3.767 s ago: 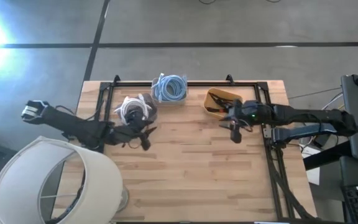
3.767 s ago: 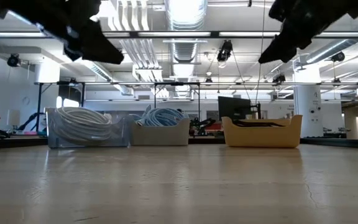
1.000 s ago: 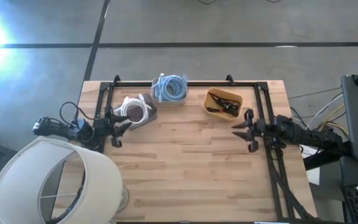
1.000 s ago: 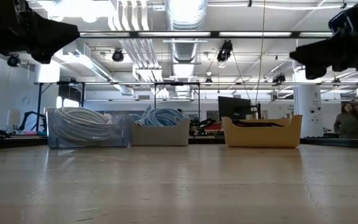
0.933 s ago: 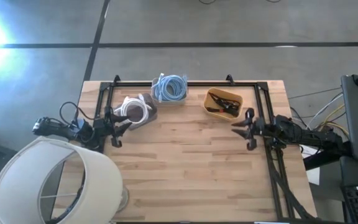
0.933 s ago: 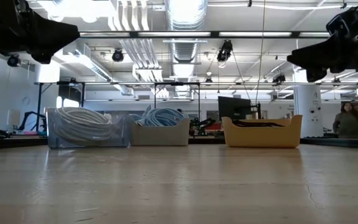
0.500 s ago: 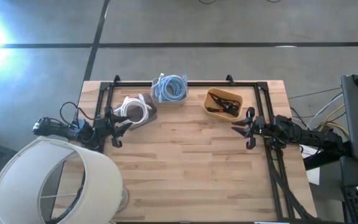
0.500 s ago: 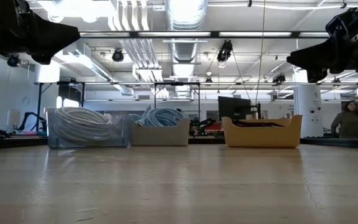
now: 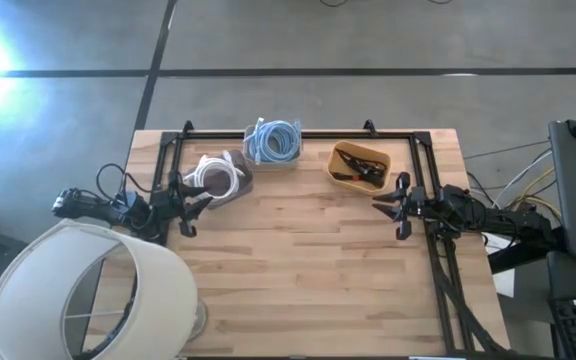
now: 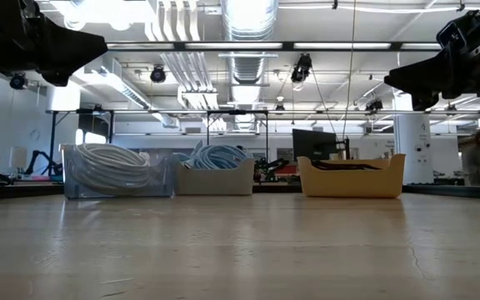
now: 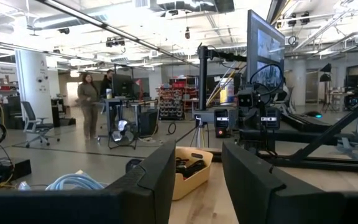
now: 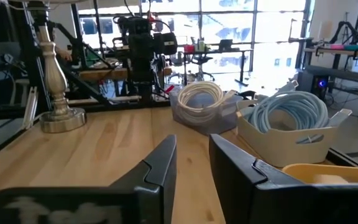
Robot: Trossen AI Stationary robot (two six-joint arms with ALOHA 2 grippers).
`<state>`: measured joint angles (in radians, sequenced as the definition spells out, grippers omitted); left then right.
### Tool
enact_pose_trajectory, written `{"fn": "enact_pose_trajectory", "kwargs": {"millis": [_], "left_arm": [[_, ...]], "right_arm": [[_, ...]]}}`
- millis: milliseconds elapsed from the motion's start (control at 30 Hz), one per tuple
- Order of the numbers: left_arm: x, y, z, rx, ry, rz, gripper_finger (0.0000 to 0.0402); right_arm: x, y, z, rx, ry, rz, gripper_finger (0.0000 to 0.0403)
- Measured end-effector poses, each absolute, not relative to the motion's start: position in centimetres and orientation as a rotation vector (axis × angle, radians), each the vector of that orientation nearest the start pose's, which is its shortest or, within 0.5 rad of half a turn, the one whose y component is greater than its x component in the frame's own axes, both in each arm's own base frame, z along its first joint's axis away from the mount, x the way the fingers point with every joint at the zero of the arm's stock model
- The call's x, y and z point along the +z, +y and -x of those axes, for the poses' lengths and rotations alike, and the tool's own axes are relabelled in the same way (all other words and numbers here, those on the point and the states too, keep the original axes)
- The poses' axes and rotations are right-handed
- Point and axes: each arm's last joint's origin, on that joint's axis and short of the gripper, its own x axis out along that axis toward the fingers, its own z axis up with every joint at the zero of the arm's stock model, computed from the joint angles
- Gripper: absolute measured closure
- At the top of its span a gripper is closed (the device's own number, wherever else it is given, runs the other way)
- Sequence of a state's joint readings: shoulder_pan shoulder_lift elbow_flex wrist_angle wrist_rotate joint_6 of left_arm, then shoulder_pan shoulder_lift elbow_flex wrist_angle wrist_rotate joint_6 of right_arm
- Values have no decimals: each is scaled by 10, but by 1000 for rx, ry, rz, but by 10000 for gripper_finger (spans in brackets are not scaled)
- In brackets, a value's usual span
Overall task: Pick & Place USB Port
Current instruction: Return to Home Position
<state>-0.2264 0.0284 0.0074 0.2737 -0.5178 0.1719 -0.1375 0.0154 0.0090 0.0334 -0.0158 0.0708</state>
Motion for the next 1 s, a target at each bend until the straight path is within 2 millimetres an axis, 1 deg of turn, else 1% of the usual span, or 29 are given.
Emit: {"fn": "enact_pose_trajectory", "kwargs": {"millis": [200,700,1000], "left_arm": [[189,-7,-93,309,-211,-77,266],[189,-7,-93,309,-211,-77,266],[189,-7,-93,309,-210,-78,266]], "right_arm": [[169,-13,-97,-121,-31,-69,307],[169,-13,-97,-120,-31,-68,330],[169,-13,-97,-120,-32,-69,320]]}}
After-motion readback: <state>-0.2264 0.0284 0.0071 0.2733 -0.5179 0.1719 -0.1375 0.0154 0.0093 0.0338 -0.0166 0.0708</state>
